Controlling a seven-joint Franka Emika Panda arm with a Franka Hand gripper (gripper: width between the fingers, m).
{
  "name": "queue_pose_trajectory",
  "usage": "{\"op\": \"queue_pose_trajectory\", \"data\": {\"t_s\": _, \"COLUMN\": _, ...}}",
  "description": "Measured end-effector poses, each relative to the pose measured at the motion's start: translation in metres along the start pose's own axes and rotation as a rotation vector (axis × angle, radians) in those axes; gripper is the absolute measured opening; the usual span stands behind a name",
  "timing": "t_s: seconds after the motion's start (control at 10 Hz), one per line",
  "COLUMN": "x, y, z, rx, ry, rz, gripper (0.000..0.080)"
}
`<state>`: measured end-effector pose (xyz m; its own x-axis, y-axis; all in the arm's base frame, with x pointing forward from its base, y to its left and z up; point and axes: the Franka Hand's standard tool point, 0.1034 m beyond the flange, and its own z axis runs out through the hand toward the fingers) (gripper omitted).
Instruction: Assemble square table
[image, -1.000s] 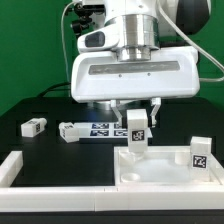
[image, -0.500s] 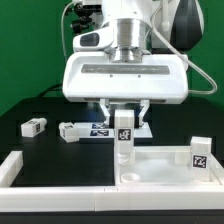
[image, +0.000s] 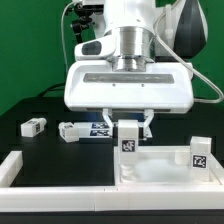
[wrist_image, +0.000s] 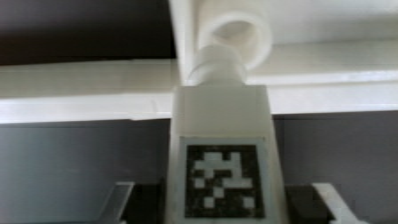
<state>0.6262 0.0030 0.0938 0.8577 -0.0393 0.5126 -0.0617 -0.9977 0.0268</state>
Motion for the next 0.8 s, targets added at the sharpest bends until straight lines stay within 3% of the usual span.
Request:
{"op": "queue_pose_trajectory", "data": {"t_s": 0.3, "x": -0.0014, "y": -0.0062, "z": 0.0042, "rx": -0.004, "ry": 0.02, "rz": -0.014, "gripper": 0.029}}
{"op": "queue_pose_trajectory", "data": {"t_s": 0.8, "x": -0.0097, "y": -0.0074, "z": -0.0038, "rx": -0.008, "ry": 0.028, "rz": -0.023, "gripper": 0.029}}
